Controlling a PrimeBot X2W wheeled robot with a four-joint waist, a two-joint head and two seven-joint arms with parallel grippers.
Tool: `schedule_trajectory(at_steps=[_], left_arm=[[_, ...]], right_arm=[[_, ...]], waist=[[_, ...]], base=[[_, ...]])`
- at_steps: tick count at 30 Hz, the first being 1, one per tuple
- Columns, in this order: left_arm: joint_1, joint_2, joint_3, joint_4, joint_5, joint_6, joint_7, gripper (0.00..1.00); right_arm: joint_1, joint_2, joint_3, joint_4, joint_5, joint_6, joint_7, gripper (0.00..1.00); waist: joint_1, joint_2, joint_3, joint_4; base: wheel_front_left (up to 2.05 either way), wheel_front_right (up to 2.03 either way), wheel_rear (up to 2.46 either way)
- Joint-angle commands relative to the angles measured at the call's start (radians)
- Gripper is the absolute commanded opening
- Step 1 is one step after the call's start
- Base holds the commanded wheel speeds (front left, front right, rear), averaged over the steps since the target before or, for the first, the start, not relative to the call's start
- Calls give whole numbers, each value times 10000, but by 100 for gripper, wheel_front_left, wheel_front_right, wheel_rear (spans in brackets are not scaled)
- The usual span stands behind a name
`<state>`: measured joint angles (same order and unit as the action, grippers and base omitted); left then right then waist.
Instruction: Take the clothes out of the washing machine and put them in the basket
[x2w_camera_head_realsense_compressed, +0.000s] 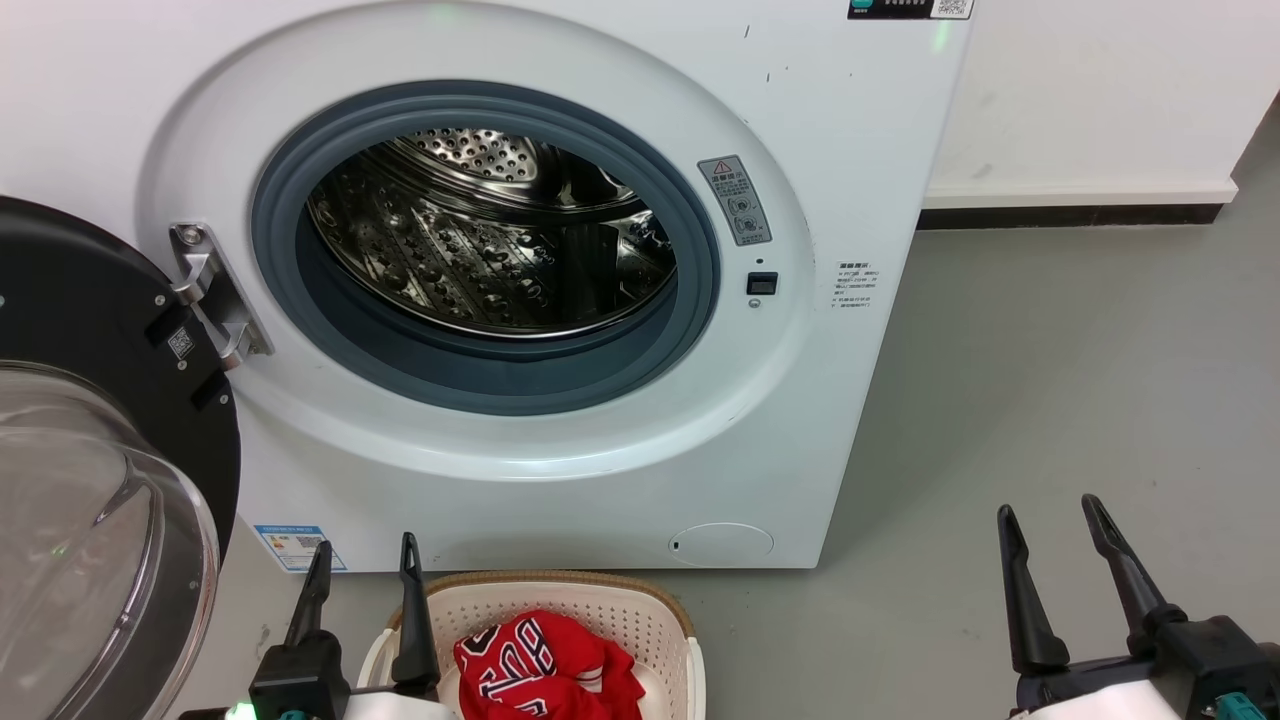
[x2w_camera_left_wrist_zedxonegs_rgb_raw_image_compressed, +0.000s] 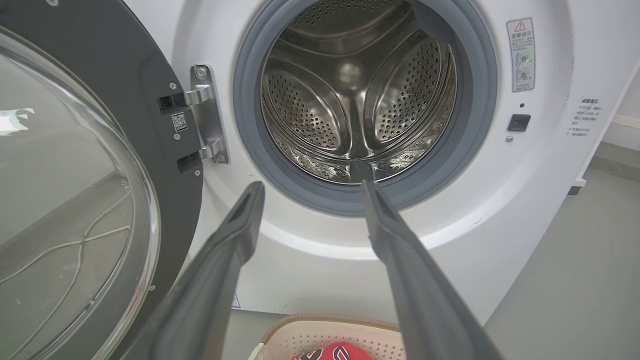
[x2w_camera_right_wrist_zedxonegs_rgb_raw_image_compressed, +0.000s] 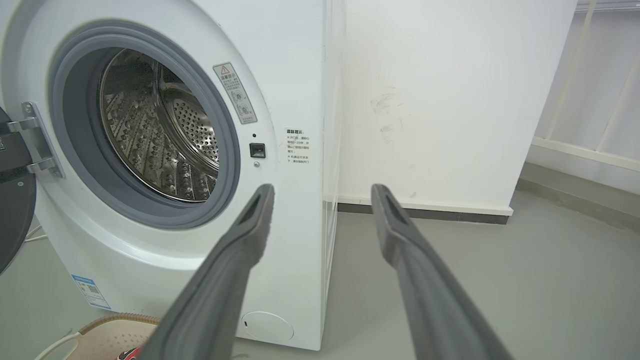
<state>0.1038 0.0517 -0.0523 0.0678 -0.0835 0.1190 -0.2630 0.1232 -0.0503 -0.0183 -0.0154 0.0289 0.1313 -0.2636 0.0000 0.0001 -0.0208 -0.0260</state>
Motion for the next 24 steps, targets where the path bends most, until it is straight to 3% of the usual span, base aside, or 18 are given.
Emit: schedule_trajectory(at_steps=[1,11,12,16,24], left_arm=[[94,-22,14,18,-20,55,-26,100],[46,-22,79,36,53,134,-26,100],[-1,-2,59,19,13,127,0,0],[64,-2,21,315,-144,96,65,0],[-181,43,148,462,-1889,-186,432,0]], right_arm=[[104,3,1,35,78,-11,-16,100],[46,3,19,28,57,-11,-16,100],[4,0,19,19,-2,0,0,0],[62,8,49,293,123,0,13,0],[-197,-107,69,517,2009,-1,324,0]], waist=[[0,-1,-2,2],[0,-1,38,39],[0,-1,39,39],[1,-1,41,42],[1,-1,55,56]], base=[[0,0,0],[0,0,0],[0,0,0],[0,0,0],[0,0,0]])
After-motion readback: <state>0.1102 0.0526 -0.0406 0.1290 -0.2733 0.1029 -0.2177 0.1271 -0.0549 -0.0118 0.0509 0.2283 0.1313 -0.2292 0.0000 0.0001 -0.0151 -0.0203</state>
